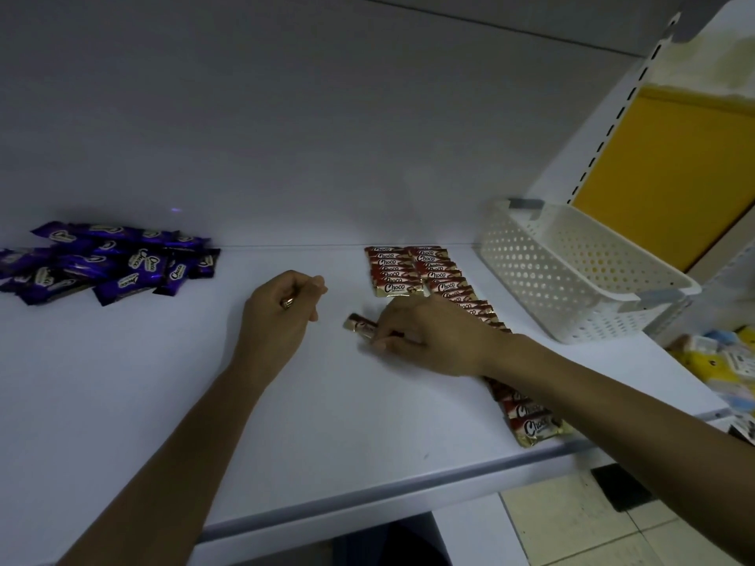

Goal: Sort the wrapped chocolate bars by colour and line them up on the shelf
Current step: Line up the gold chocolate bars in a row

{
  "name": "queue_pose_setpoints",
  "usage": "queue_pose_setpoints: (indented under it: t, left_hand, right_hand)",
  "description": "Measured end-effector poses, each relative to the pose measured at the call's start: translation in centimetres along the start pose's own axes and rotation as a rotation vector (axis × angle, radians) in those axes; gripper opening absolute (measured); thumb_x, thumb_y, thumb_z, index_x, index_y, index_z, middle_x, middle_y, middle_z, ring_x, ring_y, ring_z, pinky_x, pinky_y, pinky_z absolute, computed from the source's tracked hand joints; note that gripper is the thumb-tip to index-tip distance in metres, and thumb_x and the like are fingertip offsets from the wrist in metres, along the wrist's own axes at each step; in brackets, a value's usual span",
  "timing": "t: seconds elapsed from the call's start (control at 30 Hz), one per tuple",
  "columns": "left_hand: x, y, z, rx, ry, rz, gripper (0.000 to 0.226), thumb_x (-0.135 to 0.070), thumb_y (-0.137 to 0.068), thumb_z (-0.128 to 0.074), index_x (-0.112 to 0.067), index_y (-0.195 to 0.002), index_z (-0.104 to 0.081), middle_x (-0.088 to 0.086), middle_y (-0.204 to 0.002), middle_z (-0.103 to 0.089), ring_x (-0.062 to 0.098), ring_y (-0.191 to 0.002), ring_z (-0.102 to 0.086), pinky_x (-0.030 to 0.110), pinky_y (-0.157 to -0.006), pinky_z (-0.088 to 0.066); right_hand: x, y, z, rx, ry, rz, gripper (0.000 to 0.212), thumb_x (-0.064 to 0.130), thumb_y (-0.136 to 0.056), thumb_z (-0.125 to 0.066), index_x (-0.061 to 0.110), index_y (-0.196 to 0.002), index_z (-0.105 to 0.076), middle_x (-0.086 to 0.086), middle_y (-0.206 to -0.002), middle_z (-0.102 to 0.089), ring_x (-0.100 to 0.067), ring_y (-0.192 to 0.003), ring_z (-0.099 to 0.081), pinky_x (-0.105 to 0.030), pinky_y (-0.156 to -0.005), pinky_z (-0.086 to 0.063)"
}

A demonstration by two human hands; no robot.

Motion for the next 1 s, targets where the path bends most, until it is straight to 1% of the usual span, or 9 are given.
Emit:
queue_pose_setpoints:
  t: [0.1, 0.17, 0.27, 0.37, 0.47, 0.57, 0.7, 0.9, 1.0]
  left_hand:
    - [0.0, 0.1, 0.1, 0.009, -0.008, -0.006, 0.021, -0.022, -0.096, -0.055, -0.008, -0.087, -0.067, -0.012, -0.053, -0.055, 0.002, -0.053, -0.049, 0.023, -0.061, -0.040]
    - [-0.2, 0.1, 0.1, 0.018, -0.007, -0.002, 0.021, -0.022, -0.096, -0.054, -0.010, -0.086, -0.067, -0.010, -0.054, -0.055, 0.002, -0.053, -0.049, 0.021, -0.060, -0.039]
    - [-0.5, 0.3, 0.1, 0.010, -0.036, -0.008, 0.022, -0.025, -0.096, -0.055, -0.013, -0.082, -0.067, 0.007, -0.063, -0.056, 0.004, -0.059, -0.048, 0.019, -0.058, -0.037]
    - [-0.7, 0.4, 0.0, 0.001, -0.073, -0.010, 0.028, -0.030, -0.093, -0.057, -0.008, -0.080, -0.066, 0.021, -0.082, -0.063, 0.014, -0.076, -0.054, 0.017, -0.066, -0.039]
    - [-0.8, 0.5, 0.1, -0.015, -0.043, -0.016, 0.029, -0.038, -0.091, -0.057, -0.010, -0.084, -0.064, 0.015, -0.073, -0.056, 0.008, -0.063, -0.045, 0.022, -0.062, -0.038]
    - [-0.8, 0.3, 0.2, 0.002, 0.081, 0.031, 0.012, -0.026, -0.098, -0.050, -0.027, -0.090, -0.059, -0.002, -0.071, -0.050, 0.001, -0.055, -0.044, 0.022, -0.059, -0.036]
    - [-0.8, -0.1, 0.0, -0.008, 0.198, 0.084, 0.034, 0.003, -0.096, -0.039, -0.028, -0.092, -0.051, -0.006, -0.086, -0.055, 0.007, -0.070, -0.048, 0.022, -0.063, -0.042]
    - [-0.6, 0.2, 0.0, 0.078, 0.134, 0.025, 0.032, 0.000, -0.091, -0.057, -0.027, -0.107, -0.052, -0.002, -0.094, -0.065, 0.011, -0.078, -0.064, 0.016, -0.058, -0.051]
    - [-0.9, 0.4, 0.0, 0.140, 0.145, 0.049, 0.035, 0.002, -0.087, -0.063, -0.029, -0.102, -0.058, -0.005, -0.082, -0.072, 0.010, -0.070, -0.069, 0.019, -0.051, -0.050]
  right_hand:
    - [-1.2, 0.2, 0.1, -0.052, -0.049, -0.090, 0.019, 0.029, -0.087, -0.061, 0.013, -0.092, -0.070, 0.001, -0.092, -0.069, -0.017, -0.083, -0.064, -0.037, -0.075, -0.050]
    - [-1.9, 0.2, 0.2, -0.117, -0.117, -0.202, 0.014, 0.021, -0.085, -0.067, 0.014, -0.098, -0.067, 0.003, -0.091, -0.068, -0.013, -0.084, -0.063, -0.035, -0.078, -0.050]
    - [-2.4, -0.1, -0.2, -0.112, -0.015, -0.258, 0.023, 0.030, -0.084, -0.069, 0.019, -0.104, -0.069, 0.007, -0.083, -0.061, -0.011, -0.080, -0.054, -0.035, -0.078, -0.047]
    - [-3.0, -0.4, 0.1, -0.099, -0.015, -0.310, 0.007, 0.025, -0.080, -0.072, 0.023, -0.086, -0.073, 0.012, -0.079, -0.056, -0.008, -0.079, -0.050, -0.036, -0.082, -0.044]
    - [-3.9, -1.0, 0.5, -0.116, 0.009, -0.368, 0.004, 0.021, -0.080, -0.070, 0.024, -0.082, -0.069, 0.013, -0.085, -0.054, -0.009, -0.087, -0.052, -0.034, -0.088, -0.040]
    - [-4.7, -1.7, 0.8, -0.167, 0.107, -0.396, 0.008, 0.017, -0.084, -0.063, 0.023, -0.083, -0.068, 0.011, -0.088, -0.054, -0.014, -0.098, -0.052, -0.029, -0.082, -0.029]
    - [-5.4, -2.7, 1.2, -0.189, 0.212, -0.407, 0.011, 0.015, -0.083, -0.060, 0.022, -0.085, -0.069, 0.002, -0.098, -0.063, -0.020, -0.101, -0.054, -0.030, -0.081, -0.026]
    - [-5.9, -3.0, 1.0, -0.179, 0.240, -0.394, 0.012, 0.021, -0.083, -0.066, 0.018, -0.094, -0.065, 0.001, -0.102, -0.065, -0.020, -0.100, -0.056, -0.027, -0.080, -0.029]
    - [-4.6, -2.9, 0.8, -0.308, -0.118, -0.334, 0.004, 0.019, -0.088, -0.063, 0.016, -0.088, -0.066, 0.003, -0.085, -0.064, -0.014, -0.077, -0.057, -0.026, -0.070, -0.038]
Point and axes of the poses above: each hand's wrist, its own y-axis away from the middle knuckle, its own z-axis out of the back of the hand, x = y × z, the point moved 1 cm from there along -y, towards the middle knuckle
